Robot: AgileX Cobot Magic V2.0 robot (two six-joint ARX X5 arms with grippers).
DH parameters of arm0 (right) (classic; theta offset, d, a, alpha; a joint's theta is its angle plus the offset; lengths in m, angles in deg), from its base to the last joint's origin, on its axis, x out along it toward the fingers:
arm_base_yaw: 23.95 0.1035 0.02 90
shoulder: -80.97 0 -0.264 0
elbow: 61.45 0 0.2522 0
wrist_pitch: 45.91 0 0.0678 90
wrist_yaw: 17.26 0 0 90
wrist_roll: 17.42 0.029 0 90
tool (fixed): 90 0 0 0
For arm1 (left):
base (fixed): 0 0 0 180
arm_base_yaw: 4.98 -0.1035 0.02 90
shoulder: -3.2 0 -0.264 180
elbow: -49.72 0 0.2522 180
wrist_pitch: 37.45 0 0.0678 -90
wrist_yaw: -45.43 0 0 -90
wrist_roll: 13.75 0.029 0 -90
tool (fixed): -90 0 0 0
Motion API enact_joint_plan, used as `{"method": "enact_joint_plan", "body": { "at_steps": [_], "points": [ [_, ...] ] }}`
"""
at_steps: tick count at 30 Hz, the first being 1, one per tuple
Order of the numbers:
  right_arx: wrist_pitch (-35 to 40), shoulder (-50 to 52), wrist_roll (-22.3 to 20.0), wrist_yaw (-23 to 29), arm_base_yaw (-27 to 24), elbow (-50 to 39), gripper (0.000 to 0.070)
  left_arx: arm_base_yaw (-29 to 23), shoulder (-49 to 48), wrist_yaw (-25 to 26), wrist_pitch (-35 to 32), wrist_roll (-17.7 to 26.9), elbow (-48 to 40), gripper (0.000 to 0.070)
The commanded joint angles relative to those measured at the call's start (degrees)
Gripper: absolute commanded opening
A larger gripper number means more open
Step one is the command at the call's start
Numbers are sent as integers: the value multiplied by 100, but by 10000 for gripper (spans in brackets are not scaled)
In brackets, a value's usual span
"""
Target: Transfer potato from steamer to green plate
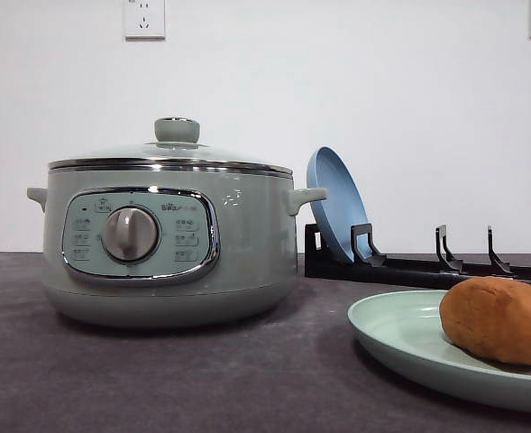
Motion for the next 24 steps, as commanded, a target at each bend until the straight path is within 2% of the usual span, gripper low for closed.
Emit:
{"method": "enact_joint_plan", "body": {
  "at_steps": [1, 7, 12, 17, 20, 24],
  "points": [
    [46, -22, 37, -2, 24, 55, 19, -1, -11, -15, 31, 22, -118, 0],
    [60, 11, 37, -7, -77, 54, 19, -1, -11, -15, 31, 22, -118, 0],
    [291, 131, -73, -1, -716, -34, 19, -1, -11, -15, 32, 22, -118, 0],
    [1856, 634, -447, 38, -1377, -990, 19, -1, -11, -15, 31, 22, -116, 0],
    [2956, 1098, -722, 23, -1648, -2031, 19, -1, -11, -15, 31, 22, -116, 0],
    [4332, 1777, -739, 4, -1903, -3560, 19, -1, -11, -15, 31, 22, -117, 0]
  ]
}}
